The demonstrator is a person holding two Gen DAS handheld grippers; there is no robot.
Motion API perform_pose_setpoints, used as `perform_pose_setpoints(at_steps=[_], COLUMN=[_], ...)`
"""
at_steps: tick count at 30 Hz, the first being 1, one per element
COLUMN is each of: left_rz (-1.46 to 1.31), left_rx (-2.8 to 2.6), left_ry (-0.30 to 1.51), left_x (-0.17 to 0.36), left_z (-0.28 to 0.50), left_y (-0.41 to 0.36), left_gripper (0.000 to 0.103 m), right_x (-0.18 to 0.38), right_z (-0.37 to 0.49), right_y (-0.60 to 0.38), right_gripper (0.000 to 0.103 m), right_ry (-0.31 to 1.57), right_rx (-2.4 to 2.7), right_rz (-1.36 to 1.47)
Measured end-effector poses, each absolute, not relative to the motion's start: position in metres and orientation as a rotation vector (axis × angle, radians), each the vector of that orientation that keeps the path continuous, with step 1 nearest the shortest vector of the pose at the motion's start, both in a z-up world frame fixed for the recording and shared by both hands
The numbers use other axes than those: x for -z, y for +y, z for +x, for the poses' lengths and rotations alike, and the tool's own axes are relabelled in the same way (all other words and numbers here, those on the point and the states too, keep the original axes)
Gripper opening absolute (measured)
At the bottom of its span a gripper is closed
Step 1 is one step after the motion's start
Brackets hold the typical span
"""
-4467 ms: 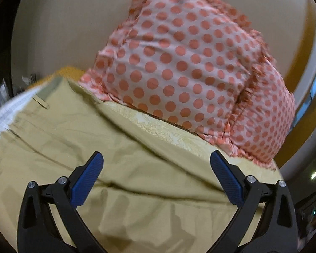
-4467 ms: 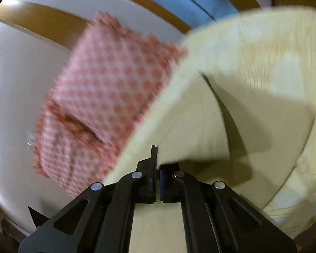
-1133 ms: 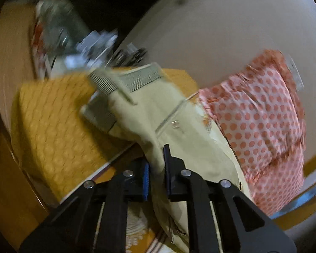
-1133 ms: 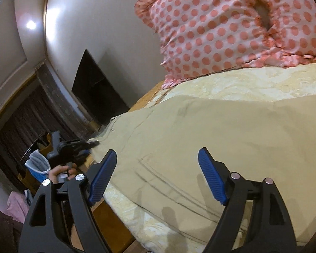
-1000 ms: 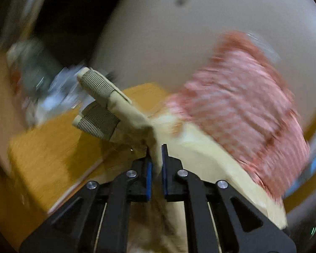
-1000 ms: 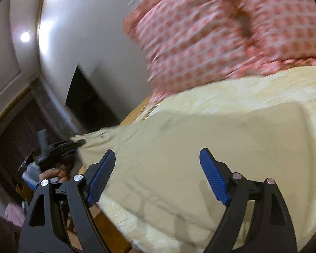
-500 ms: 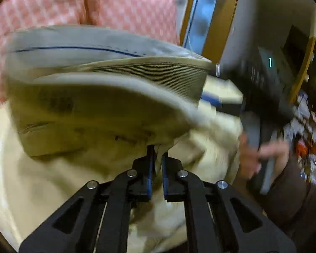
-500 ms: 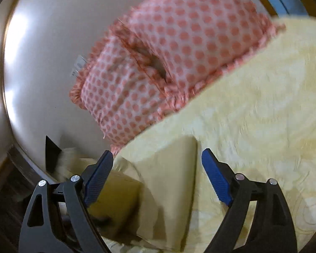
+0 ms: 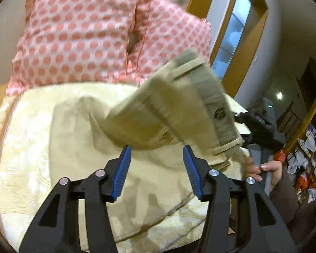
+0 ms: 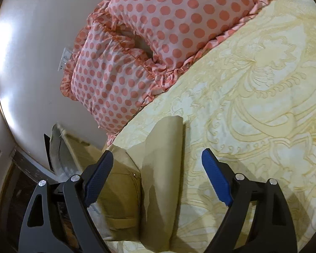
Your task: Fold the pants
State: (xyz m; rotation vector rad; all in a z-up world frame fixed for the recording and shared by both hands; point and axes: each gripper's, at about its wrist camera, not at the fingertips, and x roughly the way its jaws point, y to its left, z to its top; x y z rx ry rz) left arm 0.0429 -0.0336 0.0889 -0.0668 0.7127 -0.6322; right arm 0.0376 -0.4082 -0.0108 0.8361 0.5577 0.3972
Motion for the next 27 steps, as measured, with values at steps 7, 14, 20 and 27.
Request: perform_pose_setpoints(at_steps=[7,14,20,27], left_rz=[-0.066,-0.152,-0.291,-0.329], left_rx=[0.603,0.436,0.396,0.493], left_ry=[0.688,0.717,0.841,0.952], left_x=[-0.084,-0.084,-0.062,-0.040], left_z=[0.054,0.073,0.109,0.129], left_y=[-0.036,0.029,0.080,0.066], left_gripper=[0.065,0.071,0.072,0.073], right_x=[0.005,0.010,0.012,0.010], right_z=[0.029,0.060,0.090,0.104], right_y=[-0.423,-0.403,-0.371,-0.354], right_gripper=[0.088,0.087,0.063,0.063], right_ry=[0.529,0.673,0.764,0.801], right_rx=[-0.339,-0.348,-0.411,-0.409], right_rz=[0.813,0.678,0.534,0.447])
